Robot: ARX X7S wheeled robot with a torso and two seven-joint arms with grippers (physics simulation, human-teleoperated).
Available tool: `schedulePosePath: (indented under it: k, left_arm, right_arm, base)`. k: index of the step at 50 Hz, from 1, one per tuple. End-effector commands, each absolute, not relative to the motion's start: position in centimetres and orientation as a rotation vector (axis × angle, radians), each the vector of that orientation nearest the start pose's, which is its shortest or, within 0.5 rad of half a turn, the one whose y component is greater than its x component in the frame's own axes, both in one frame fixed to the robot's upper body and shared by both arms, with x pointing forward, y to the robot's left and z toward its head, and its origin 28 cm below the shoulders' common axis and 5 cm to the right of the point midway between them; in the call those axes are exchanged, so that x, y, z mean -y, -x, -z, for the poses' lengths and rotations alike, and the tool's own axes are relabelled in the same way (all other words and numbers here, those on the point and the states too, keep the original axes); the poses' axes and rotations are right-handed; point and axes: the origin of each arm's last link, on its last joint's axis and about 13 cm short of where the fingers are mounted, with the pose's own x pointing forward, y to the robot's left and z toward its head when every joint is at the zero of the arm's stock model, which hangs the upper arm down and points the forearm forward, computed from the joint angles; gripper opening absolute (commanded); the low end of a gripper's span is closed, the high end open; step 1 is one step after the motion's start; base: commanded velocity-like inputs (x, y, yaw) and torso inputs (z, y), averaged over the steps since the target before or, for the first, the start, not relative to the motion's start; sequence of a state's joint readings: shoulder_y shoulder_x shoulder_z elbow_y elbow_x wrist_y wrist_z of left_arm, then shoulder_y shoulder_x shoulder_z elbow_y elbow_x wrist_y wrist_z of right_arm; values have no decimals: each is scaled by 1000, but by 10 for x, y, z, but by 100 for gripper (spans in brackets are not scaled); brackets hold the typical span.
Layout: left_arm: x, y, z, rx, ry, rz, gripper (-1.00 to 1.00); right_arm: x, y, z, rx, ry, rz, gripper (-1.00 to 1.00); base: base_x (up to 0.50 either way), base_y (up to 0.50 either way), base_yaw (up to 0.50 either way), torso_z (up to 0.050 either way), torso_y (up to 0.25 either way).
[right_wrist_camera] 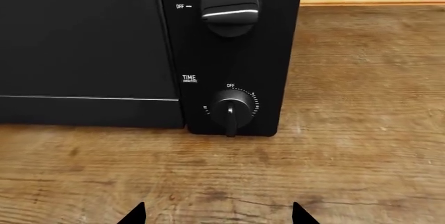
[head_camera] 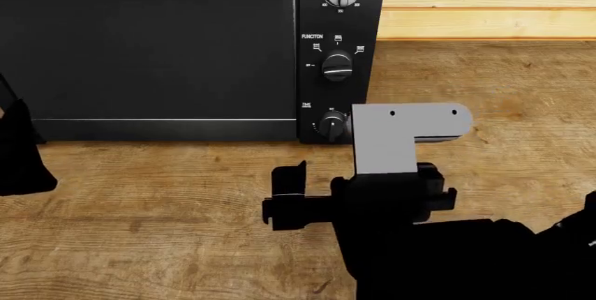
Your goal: Turn on the toaster oven by setting the timer.
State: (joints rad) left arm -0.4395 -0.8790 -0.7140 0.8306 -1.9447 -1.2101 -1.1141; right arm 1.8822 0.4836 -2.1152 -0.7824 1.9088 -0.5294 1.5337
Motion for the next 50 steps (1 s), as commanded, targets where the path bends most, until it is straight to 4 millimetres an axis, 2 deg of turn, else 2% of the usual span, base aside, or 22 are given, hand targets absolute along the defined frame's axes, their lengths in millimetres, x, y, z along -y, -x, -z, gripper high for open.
schedulePosePath:
  k: [1,24,50]
  left_arm:
    - [-299,-130,-266,86,15,-182,100]
    - [-300,-127,-261,76,31,-178,100]
    - [-302,-129,-262,78,29,-191,100]
  right_arm:
    - [6,-168,-256,-351,10,-38,100]
    - [-12,-171,-252,-364,-21,-23,100]
    - [-13,-189,-243,-364,0,74,100]
  base:
    - [0,0,0,0,0]
    - [0,0,0,0,0]
    - [0,0,0,0,0]
